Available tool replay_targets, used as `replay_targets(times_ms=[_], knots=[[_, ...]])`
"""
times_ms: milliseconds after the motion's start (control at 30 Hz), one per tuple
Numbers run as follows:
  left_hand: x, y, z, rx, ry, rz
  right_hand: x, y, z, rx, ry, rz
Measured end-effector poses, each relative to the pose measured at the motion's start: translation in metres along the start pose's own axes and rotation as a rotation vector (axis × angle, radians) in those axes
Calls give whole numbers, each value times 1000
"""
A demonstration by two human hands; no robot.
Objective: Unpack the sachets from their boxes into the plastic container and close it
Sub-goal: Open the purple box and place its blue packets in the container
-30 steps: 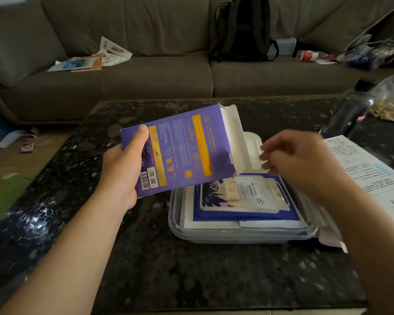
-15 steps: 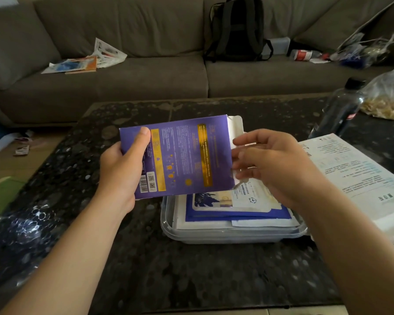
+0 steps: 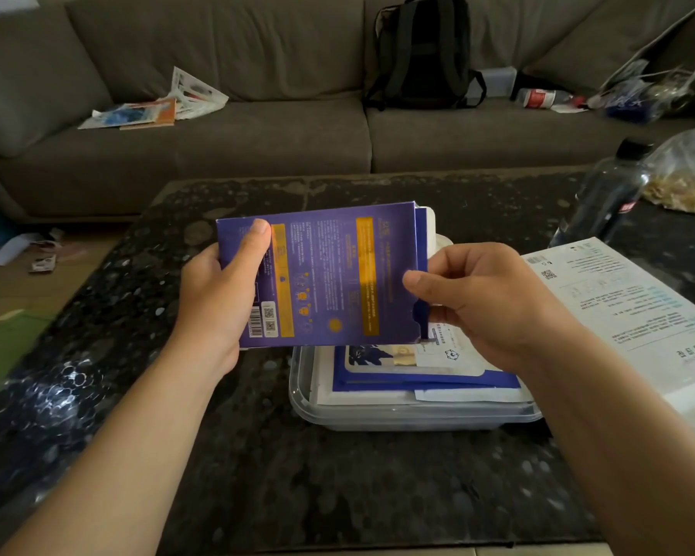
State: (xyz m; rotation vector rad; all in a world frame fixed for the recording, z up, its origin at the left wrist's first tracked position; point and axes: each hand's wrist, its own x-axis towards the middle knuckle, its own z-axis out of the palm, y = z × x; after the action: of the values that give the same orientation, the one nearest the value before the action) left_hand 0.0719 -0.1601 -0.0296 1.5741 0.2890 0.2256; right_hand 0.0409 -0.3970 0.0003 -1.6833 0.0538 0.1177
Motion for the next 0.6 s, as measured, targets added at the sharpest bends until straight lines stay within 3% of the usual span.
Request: replay_targets(times_ms=[267, 600], knots=[[5, 0, -5, 6, 31, -45, 6, 0, -11, 355, 1, 93], [17, -3, -20, 9, 136, -94, 10, 3, -40, 246, 80, 35]])
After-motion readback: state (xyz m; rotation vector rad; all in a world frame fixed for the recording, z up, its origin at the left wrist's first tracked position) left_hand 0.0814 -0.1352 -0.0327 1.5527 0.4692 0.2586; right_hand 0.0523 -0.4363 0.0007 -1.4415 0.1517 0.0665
